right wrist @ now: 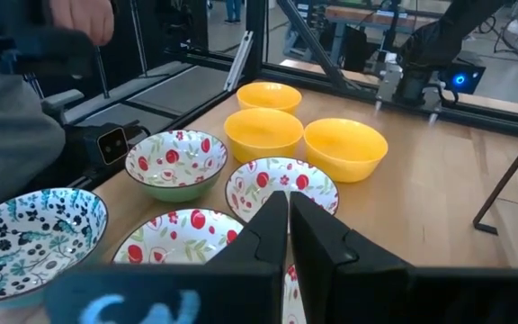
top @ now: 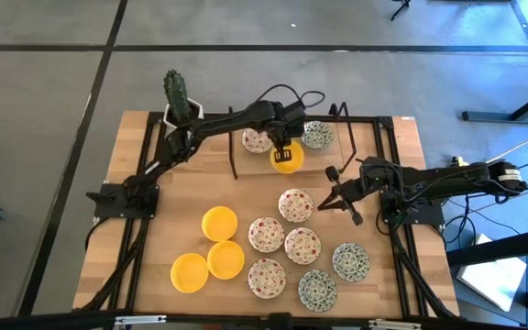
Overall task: Pick & Place Mini bowls
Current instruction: Put the yellow bowl on the shelf, then stack the red patterned bowl on top of the red patterned bowl on the shelf
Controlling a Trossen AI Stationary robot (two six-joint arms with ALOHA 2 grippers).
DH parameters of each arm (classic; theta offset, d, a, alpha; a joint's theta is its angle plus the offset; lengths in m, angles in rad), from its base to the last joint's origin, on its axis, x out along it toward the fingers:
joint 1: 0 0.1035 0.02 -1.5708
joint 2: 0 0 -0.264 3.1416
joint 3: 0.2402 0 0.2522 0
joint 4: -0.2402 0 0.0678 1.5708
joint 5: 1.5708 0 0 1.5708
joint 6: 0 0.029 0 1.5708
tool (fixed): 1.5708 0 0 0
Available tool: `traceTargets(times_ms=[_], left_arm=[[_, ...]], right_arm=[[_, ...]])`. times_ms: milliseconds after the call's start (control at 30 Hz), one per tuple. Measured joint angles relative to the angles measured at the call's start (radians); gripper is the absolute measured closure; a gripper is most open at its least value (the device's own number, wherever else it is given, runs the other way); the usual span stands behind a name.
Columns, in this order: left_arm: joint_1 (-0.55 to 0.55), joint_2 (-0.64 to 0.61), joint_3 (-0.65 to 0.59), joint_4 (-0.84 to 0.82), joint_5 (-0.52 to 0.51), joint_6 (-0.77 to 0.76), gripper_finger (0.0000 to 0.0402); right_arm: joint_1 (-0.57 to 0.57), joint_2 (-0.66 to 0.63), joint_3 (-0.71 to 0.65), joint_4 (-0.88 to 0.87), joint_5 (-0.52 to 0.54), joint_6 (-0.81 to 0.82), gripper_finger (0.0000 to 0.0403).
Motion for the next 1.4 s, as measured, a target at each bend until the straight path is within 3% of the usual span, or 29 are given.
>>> traceTargets(times_ms=[567,867,1100,1400], left_arm=[[0.007,0.02,-0.003,0.014,-0.004,-0.029,0.0391],[-0.019,0.022,-0.004,0.031,-0.018,-0.018,0.0326],[-0.028,0.019,-0.004,0.043,-0.161,-0.019,0.0266],[-0.097,-0.123,-0.004,0.011,-0.198,0.024,0.0243]], right_arm=[[0.0,0.0,0.0,0.008,-0.009,0.0,0.0384],[0.0,0.0,0.0,-0.004,-0.01,0.003,0.0384],[0.0,0.0,0.0,-0.016,-0.01,0.003,0.0384],[0.0,0.0,0.0,-0.016,-0.01,0.004,0.0384]])
